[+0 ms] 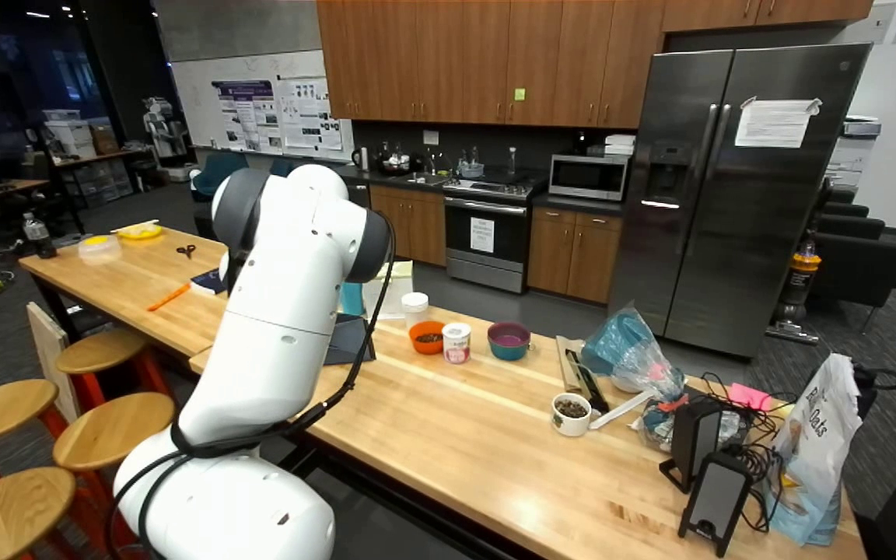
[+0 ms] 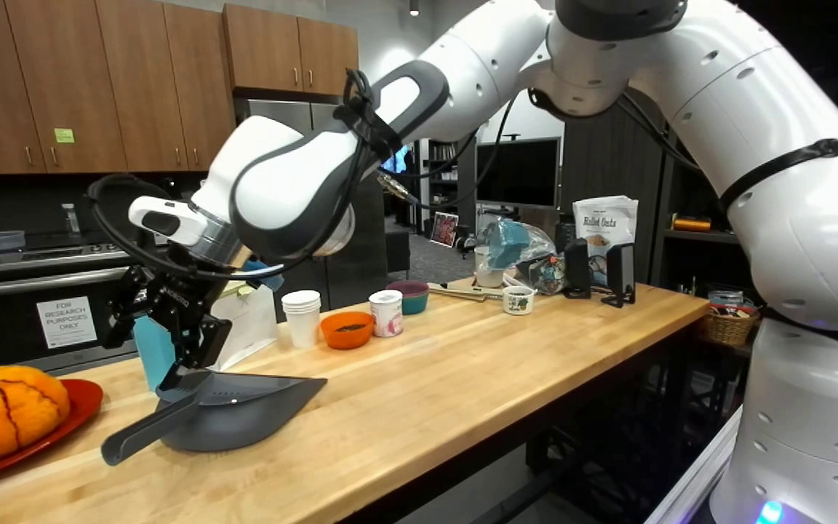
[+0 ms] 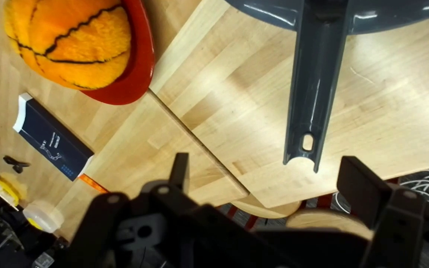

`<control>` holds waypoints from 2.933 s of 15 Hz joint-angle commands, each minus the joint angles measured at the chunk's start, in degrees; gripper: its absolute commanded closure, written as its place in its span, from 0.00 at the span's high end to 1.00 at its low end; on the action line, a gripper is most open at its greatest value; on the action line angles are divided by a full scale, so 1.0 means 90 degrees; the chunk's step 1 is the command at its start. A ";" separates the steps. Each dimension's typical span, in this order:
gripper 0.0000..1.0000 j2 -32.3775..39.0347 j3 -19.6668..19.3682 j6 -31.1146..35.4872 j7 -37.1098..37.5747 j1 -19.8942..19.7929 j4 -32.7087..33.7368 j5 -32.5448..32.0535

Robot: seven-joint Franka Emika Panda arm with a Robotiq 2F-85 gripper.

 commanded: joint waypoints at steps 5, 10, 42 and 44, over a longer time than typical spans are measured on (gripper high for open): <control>1.00 0.0290 0.0024 -0.0659 -0.0724 0.0054 0.0203 0.0984; 1.00 0.0308 -0.0074 -0.0953 -0.0838 0.0163 0.0267 0.1230; 0.54 0.0352 -0.0486 -0.0670 -0.1079 0.0525 0.0368 0.1350; 0.67 0.0357 -0.0518 -0.0702 -0.1074 0.0557 0.0394 0.1322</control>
